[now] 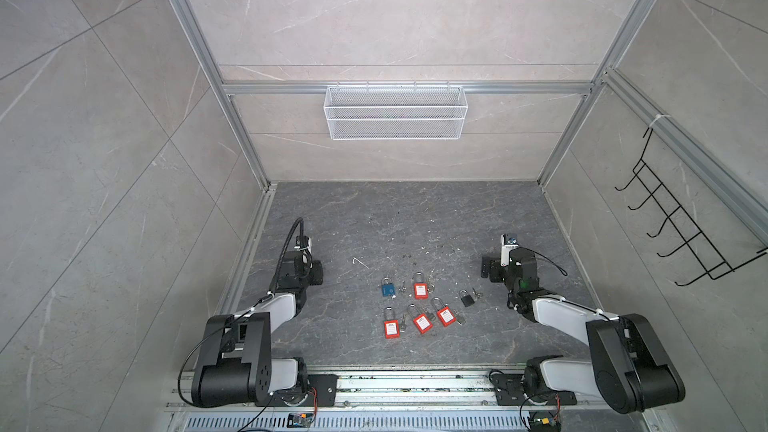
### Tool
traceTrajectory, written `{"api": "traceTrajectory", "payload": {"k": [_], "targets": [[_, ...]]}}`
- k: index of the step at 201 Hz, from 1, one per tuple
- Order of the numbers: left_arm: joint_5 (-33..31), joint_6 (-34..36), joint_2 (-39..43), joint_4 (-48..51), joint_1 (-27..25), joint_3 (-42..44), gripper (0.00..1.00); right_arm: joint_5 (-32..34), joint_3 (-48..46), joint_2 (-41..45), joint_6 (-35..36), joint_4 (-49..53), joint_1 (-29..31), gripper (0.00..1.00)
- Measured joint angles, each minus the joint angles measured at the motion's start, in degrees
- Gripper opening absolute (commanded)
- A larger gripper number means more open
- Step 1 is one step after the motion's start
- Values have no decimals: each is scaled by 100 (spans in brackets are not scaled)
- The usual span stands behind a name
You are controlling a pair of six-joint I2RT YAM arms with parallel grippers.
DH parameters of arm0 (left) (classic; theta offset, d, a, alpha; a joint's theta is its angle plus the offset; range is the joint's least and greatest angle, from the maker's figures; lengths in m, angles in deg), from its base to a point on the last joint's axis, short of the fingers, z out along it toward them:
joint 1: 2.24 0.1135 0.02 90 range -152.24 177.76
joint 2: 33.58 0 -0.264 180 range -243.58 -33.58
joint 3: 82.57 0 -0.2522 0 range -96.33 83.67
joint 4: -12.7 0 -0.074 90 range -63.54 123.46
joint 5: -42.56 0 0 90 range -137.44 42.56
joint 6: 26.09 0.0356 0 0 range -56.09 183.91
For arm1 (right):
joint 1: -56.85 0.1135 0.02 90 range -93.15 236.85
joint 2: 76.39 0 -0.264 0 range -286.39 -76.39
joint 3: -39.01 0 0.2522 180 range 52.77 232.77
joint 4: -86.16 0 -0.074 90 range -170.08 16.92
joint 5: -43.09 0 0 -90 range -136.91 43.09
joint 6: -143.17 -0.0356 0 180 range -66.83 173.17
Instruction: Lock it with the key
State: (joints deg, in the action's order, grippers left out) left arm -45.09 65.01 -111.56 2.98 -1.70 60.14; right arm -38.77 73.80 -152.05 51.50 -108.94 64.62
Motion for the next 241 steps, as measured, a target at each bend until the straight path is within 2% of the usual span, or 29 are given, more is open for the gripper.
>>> {"api": "traceTrajectory", "payload": {"k": [37, 69, 99, 104, 107, 110, 113, 116, 241], "targets": [[398, 61, -269, -1213, 348, 177, 47, -437, -90, -92, 28, -979, -291, 99], [603, 61, -476, -1777, 535, 369, 47, -796, -90, -514, 24, -1486, -533, 99], [730, 61, -627, -2441, 535, 662, 54, -1222, -90, -863, 109, -1705, -614, 99], [728, 61, -660, -2538, 535, 713, 59, -1263, -90, -920, 107, -1775, -629, 99], [728, 61, -678, -2586, 535, 739, 65, -1290, -90, -953, 107, -1814, -638, 99], [726, 85, -684, -2610, 535, 763, 78, -1303, -90, -979, 107, -1849, -649, 99], [726, 52, -688, -2625, 535, 776, 96, -1318, -90, -1005, 107, -1880, -660, 99], [715, 70, -688, -2634, 535, 791, 99, -1340, -90, -1025, 107, -1902, -675, 99], [726, 55, -772, -2483, 535, 468, 100, -1469, -92, -1056, 107, -2118, -715, 99]]}}
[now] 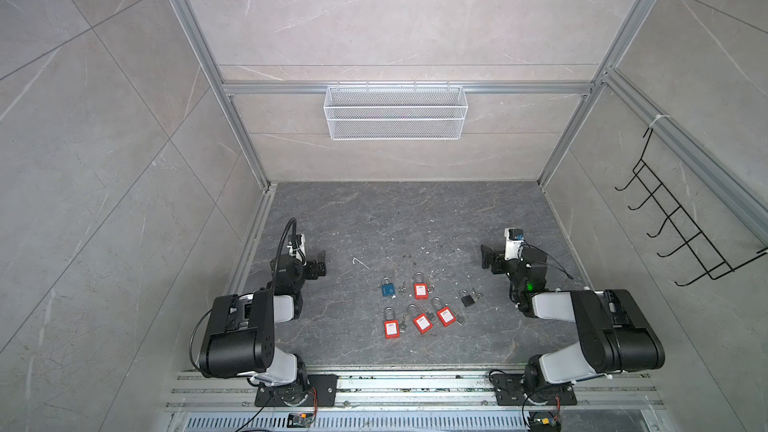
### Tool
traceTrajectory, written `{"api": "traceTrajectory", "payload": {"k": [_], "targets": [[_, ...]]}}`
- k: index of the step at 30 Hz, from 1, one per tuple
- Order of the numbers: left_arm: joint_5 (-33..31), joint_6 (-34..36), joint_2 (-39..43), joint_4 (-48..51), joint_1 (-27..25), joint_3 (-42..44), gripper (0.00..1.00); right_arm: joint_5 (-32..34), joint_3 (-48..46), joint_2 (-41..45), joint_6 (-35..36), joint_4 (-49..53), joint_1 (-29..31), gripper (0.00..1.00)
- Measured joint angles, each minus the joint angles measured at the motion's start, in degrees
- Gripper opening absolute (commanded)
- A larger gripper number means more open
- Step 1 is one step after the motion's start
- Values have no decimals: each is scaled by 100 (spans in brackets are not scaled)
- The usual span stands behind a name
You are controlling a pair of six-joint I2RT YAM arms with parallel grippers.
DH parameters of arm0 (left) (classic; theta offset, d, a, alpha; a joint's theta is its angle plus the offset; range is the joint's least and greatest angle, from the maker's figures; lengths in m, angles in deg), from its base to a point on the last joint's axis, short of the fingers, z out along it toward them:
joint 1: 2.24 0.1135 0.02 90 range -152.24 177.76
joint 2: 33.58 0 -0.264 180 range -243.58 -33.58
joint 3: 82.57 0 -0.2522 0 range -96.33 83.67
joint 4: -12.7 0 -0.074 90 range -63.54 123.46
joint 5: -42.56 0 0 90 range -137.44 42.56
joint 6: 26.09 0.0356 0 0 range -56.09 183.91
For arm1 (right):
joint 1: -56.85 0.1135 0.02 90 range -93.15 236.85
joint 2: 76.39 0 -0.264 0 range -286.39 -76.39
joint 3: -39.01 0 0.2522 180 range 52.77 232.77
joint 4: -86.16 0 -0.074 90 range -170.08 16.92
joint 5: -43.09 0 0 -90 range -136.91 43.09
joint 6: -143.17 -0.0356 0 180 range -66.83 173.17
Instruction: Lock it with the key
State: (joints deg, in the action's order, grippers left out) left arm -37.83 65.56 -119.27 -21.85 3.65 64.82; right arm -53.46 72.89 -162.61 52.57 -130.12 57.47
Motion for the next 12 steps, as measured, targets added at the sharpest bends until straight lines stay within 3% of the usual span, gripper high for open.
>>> {"api": "traceTrajectory", "payload": {"k": [12], "targets": [[-2, -2, 0, 7, 0, 0, 100, -35, 0, -22, 0, 2, 0, 99]]}}
